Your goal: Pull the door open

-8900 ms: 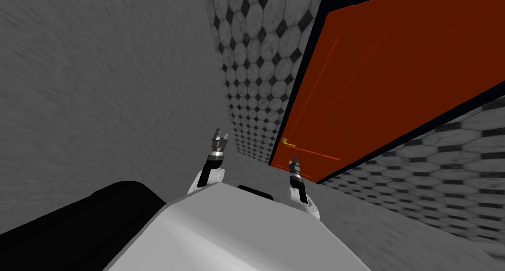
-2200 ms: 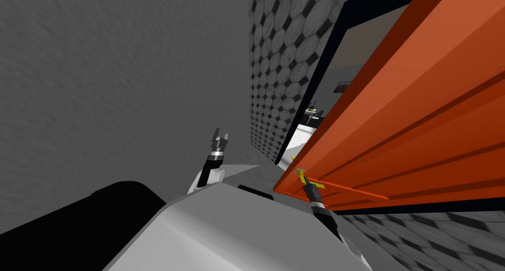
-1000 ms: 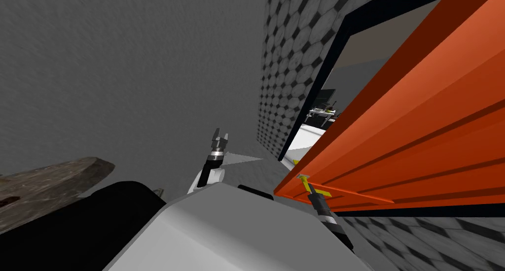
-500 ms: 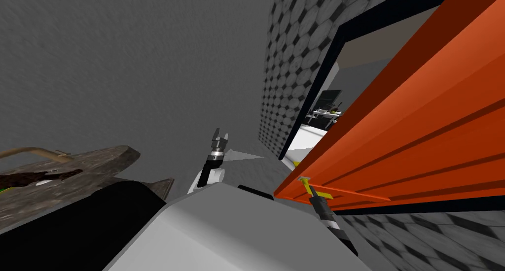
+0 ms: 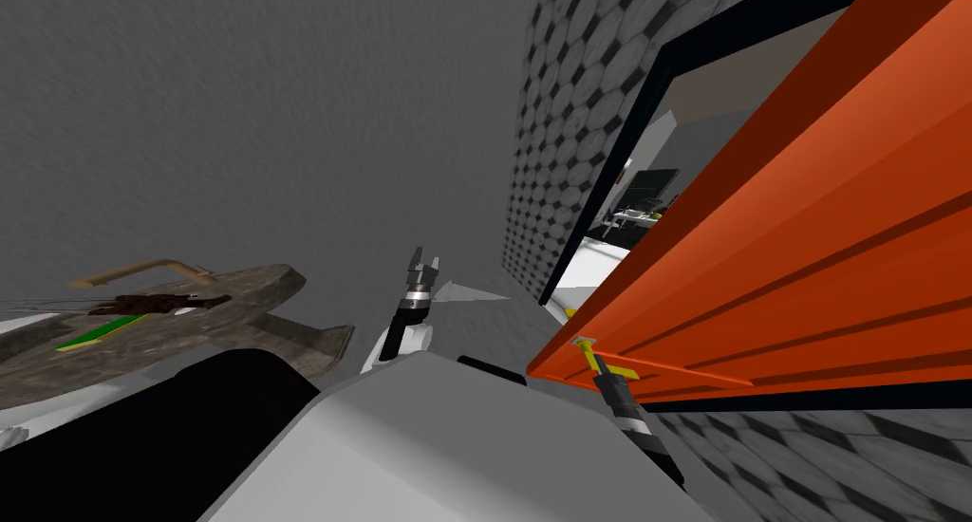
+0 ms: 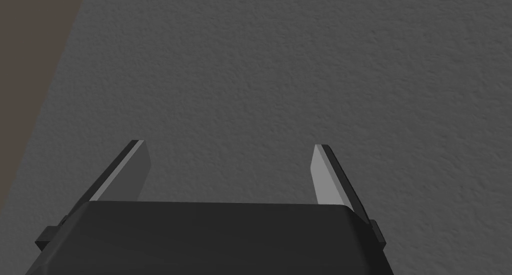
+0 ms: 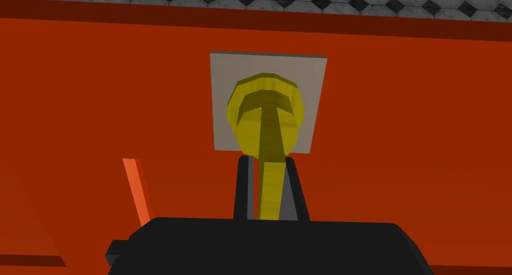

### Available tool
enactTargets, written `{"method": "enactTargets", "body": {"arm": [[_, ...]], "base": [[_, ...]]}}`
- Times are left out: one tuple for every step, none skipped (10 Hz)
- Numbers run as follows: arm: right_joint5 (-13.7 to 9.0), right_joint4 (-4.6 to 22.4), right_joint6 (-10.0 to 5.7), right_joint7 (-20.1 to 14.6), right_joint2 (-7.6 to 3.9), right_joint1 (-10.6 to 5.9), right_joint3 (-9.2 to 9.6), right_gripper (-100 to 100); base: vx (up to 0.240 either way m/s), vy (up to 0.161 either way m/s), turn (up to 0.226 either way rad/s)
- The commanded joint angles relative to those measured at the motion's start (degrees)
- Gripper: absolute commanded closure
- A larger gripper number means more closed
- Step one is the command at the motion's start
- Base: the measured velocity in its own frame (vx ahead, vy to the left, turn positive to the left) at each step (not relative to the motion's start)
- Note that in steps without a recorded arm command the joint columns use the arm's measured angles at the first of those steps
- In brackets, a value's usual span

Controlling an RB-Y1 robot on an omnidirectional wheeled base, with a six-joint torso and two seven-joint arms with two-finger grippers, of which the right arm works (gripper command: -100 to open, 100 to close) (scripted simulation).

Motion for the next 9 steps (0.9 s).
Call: {"method": "enactTargets", "body": {"arm": [[-0.03, -0.08, 0.64, 0.14, 0.32, -0.36, 0.66, 100], [-0.16, -0.10, 1.03, 0.25, 0.39, -0.80, 0.95, 100], [-0.29, -0.12, 1.44, 0.37, 0.47, -1.26, 1.27, 100], [-0.42, -0.13, 1.86, 0.49, 0.55, -1.74, 1.59, 100], [-0.56, -0.15, 2.28, 0.61, 0.63, -2.23, 1.91, 100], [-0.69, -0.17, 2.70, 0.73, 0.71, -2.70, 2.23, 100], [-0.82, -0.18, 3.10, 0.85, 0.79, -3.17, 2.54, 100], [-0.95, -0.20, 3.49, 0.96, 0.86, -3.61, 2.83, 100], [-1.06, -0.22, 3.84, 1.06, 0.93, -4.01, 3.10, 100]], "base": [[-0.203, -0.082, 0.072], [-0.223, -0.121, 0.115], [-0.206, -0.080, 0.151], [-0.211, -0.056, 0.134], [-0.203, -0.064, 0.099], [-0.195, -0.083, 0.116], [-0.209, -0.124, 0.139], [-0.219, -0.097, 0.134], [-0.192, -0.090, 0.094]]}}
